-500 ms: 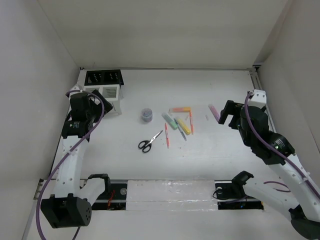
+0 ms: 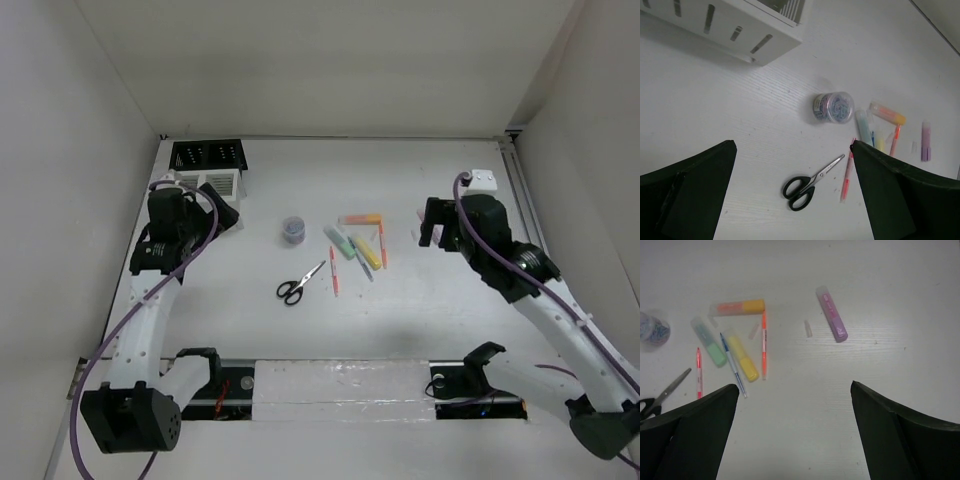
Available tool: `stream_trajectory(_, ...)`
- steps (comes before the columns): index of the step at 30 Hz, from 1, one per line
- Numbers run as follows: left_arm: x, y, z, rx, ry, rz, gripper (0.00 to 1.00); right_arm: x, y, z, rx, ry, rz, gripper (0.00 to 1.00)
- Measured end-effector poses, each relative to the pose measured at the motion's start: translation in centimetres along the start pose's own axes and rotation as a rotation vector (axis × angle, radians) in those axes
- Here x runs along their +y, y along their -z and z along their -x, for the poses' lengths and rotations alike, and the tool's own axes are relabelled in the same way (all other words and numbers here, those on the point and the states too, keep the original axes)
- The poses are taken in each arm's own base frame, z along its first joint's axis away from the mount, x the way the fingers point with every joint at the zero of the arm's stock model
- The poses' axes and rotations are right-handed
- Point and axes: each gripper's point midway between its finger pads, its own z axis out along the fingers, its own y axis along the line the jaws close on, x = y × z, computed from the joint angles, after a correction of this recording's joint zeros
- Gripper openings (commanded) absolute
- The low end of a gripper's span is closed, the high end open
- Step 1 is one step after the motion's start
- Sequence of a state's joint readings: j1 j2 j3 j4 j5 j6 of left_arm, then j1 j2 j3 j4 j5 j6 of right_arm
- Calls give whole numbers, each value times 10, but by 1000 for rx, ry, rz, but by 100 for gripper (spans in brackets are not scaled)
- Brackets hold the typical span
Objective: Sort the stationery into containers
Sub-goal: Grab a piece of stationery with the left arm
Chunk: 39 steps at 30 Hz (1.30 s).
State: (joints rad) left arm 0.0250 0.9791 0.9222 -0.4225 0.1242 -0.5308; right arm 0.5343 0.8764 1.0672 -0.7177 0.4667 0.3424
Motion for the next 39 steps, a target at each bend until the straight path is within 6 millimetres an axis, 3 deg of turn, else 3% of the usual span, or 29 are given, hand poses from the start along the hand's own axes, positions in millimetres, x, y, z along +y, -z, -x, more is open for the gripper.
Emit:
stream_trajectory(6, -12, -4, -11, 50, -32, -75, 100, 25, -45, -40, 183, 77, 39, 99)
stream_trajectory(10, -27, -5, -28, 76, -91, -86, 100, 32, -48, -48, 202, 90, 57, 99)
stream_trajectory(16, -91, -1, -98, 208, -248, -146, 100, 30, -34, -32, 132, 62, 62, 99)
stream_trajectory(19, -102, -10, -130, 241, -284, -94, 100, 24, -22, -19, 81, 40, 61, 99)
stream_trajectory(24, -134, -16, -219, 334, -431, -22, 100, 15, 2, 3, 0, 0, 70, 99)
stream_trajectory(27, -136, -28, -255, 368, -464, 22, 100, 11, 15, 11, -34, -17, 79, 99)
stream_trajectory(31, -125, -40, -271, 374, -479, 97, 89, 4, 28, 13, -56, -24, 88, 99)
stream_trajectory(39, -135, -54, -276, 350, -465, 115, 80, -1, 35, 13, -66, -21, 91, 99)
